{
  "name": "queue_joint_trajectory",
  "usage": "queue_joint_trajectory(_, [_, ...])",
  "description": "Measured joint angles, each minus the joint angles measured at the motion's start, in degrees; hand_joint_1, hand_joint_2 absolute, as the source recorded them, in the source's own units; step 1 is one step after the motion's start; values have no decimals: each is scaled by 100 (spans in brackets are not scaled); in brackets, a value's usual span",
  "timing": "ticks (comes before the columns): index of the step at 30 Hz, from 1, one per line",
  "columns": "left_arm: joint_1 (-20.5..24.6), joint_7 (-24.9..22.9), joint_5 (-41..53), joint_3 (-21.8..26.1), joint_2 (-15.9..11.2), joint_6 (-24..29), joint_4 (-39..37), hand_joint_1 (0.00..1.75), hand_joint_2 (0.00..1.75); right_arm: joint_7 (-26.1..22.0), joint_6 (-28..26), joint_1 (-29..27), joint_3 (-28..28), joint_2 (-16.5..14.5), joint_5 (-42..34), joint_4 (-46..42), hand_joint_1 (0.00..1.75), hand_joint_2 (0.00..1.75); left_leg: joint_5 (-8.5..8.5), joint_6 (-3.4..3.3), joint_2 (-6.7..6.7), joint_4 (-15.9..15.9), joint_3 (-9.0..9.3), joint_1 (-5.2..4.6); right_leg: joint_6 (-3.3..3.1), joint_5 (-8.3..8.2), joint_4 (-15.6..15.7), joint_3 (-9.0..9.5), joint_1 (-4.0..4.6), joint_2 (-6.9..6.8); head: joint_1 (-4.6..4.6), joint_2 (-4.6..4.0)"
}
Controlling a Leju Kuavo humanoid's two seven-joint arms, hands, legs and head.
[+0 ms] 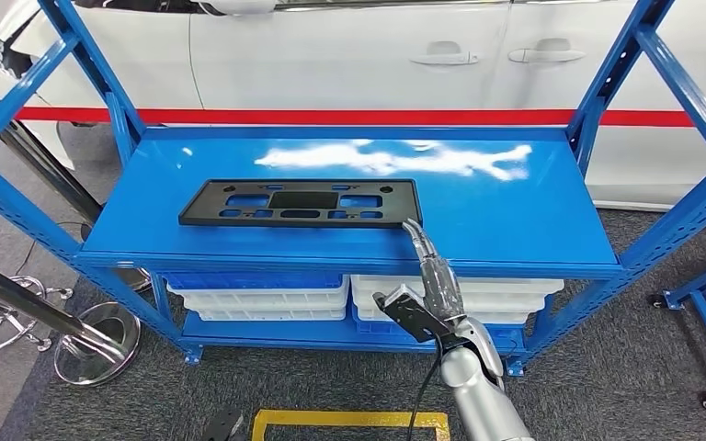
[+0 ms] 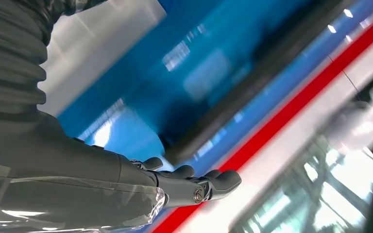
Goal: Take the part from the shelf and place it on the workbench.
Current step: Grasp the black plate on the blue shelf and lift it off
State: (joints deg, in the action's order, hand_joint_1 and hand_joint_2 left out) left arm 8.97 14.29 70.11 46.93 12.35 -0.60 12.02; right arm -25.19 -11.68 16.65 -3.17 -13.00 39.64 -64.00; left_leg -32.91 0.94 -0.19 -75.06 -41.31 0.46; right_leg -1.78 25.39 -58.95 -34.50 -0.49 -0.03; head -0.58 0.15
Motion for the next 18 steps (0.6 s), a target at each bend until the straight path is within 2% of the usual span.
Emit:
queue_joint_trajectory(1, [0, 0, 0, 0, 0, -2, 0, 0, 0, 75, 95, 23, 0, 0, -8, 57, 0, 0, 146, -20, 0, 165, 71, -1, 0, 0, -1, 5, 7, 4, 1, 0])
queue_joint_trajectory(3, [12, 0, 2, -3, -3, -11, 0, 0, 0, 205, 225, 110, 0, 0, -17, 206, 0, 0, 554, -103, 2, 986, 462, -20, 1, 0, -1, 20, 20, 12, 1, 0])
queue_joint_trajectory(4, [24, 0, 3, -7, -7, -15, 0, 0, 0, 254, 256, 169, 1, 2, -14, 291, 0, 0, 697, -149, 7, 1383, 655, -36, 12, 0, -3, 21, 32, 14, 0, 0])
queue_joint_trajectory(5, [35, -1, 4, -13, -11, -20, 0, 0, 0, 288, 265, 223, 3, 4, -5, 373, 0, 0, 759, -185, 10, 1627, 770, -57, 33, -2, -4, 16, 35, 12, 0, 0])
queue_joint_trajectory(8, [45, -8, 15, -34, -12, -33, 0, 0, 0, 328, 259, 339, 7, 7, 50, 592, 0, 0, 791, -248, 8, 1771, 819, -75, 134, -15, 10, 6, 24, 1, 1, 0])
queue_joint_trajectory(10, [50, -17, 25, -48, -5, -39, 0, 0, 0, 332, 232, 429, 7, 6, 119, 719, 0, 0, 846, -301, 13, 1845, 846, -43, 199, 87, -120, -45, 21, 3, 1, 0])
queue_joint_trajectory(11, [58, -24, 34, -54, -1, -43, 0, 0, 0, 332, 208, 482, 7, 7, 161, 783, 0, 0, 868, -323, 19, 1877, 857, -25, 227, 230, -345, -146, 16, 5, 1, 0])
queue_joint_trajectory(13, [70, -38, 52, -68, 5, -52, 0, 0, 0, 335, 160, 555, 7, 7, 231, 909, 0, 0, 873, -339, 25, 1874, 842, -29, 265, 601, -1077, -496, -4, 7, 1, 0])
queue_joint_trajectory(14, [72, -49, 61, -76, 7, -55, 0, 0, 0, 338, 145, 570, 7, 6, 260, 959, 0, 0, 872, -338, 25, 1865, 833, -31, 282, 713, -1405, -660, -16, 6, 1, 0])
queue_joint_trajectory(15, [71, -57, 66, -85, 8, -56, 0, 0, 0, 340, 139, 577, 7, 5, 280, 1000, 0, 0, 868, -336, 22, 1853, 826, -31, 295, 712, -1557, -741, -27, 5, 1, 0])
queue_joint_trajectory(16, [70, -64, 67, -92, 10, -57, 0, 0, 0, 340, 136, 587, 7, 5, 293, 1028, 0, 0, 860, -328, 18, 1835, 821, -28, 304, 598, -1480, -708, -39, 3, 1, 0])
queue_joint_trajectory(18, [72, -70, 70, -99, 19, -58, 0, 0, 0, 340, 133, 633, 7, 3, 302, 1071, 0, 0, 827, -296, 11, 1782, 817, -23, 306, 215, -780, -370, -63, 1, 1, 0])
